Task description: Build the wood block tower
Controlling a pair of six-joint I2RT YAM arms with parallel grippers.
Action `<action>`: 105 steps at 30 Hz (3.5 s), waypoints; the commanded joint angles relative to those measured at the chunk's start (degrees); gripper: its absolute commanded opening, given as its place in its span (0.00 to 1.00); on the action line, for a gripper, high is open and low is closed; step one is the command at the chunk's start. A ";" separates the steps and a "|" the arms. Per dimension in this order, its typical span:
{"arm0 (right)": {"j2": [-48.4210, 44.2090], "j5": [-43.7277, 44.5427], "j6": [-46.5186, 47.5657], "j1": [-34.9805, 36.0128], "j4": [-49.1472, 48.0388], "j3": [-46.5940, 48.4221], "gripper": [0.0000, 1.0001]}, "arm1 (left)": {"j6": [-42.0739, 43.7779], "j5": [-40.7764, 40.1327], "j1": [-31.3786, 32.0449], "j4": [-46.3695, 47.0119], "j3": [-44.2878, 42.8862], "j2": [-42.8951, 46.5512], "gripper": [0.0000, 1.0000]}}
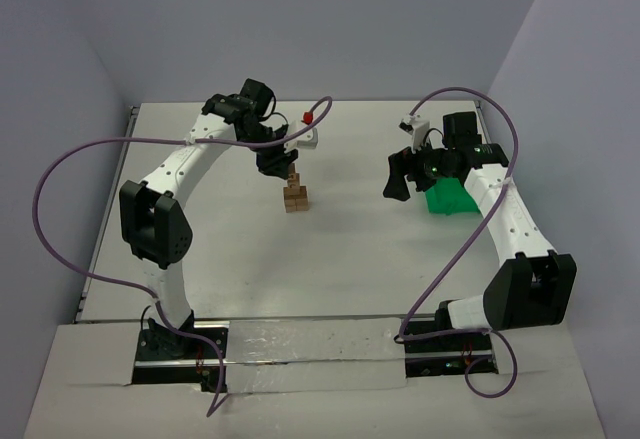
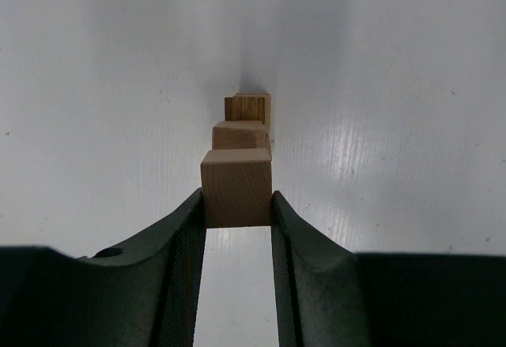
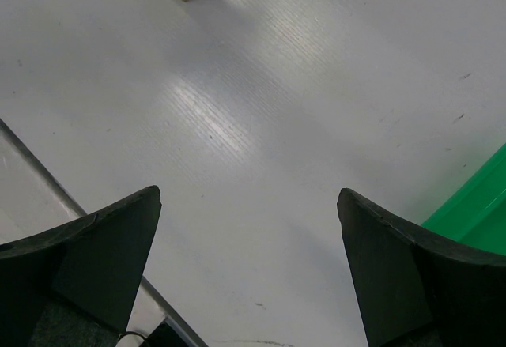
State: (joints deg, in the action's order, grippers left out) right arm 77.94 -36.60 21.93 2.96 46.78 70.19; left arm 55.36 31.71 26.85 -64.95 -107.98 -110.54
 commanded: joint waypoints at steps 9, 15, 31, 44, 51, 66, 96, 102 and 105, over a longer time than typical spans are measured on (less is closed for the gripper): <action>0.11 -1.01 0.39 -0.06 0.33 2.31 1.00 | 3.18 2.65 0.31 -2.02 -3.81 -1.88 0.34; 0.19 -0.84 0.39 -0.02 0.33 2.40 1.00 | 3.09 2.57 0.36 -1.92 -4.12 -2.40 0.36; 0.46 -0.70 0.22 0.11 0.15 2.18 1.00 | 2.39 2.75 0.39 -1.32 -4.79 -3.24 0.41; 0.63 -0.59 0.13 0.20 0.24 2.32 1.00 | 2.47 3.27 0.46 -1.42 -4.69 -3.45 0.44; 0.72 -0.56 0.21 0.28 0.25 2.42 1.00 | 2.55 3.26 0.56 -1.48 -4.66 -3.70 0.46; 0.81 -0.49 0.21 0.29 0.15 2.40 1.00 | 2.47 3.45 0.58 -1.51 -4.87 -3.82 0.35; 0.99 -0.45 0.07 0.35 0.15 2.40 1.00 | 1.56 2.19 0.98 -1.20 -4.43 -3.83 0.28; 0.99 -0.31 0.13 0.38 0.10 2.35 1.00 | 1.42 1.95 0.92 -1.02 -4.25 -4.01 0.33; 1.07 -0.31 0.13 0.38 0.08 2.47 1.00 | 1.42 1.95 0.99 -0.83 -4.03 -4.07 0.34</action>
State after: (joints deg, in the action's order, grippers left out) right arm 79.02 -36.67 21.96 3.01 46.77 70.22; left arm 56.75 33.19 27.44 -66.35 -111.39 -114.47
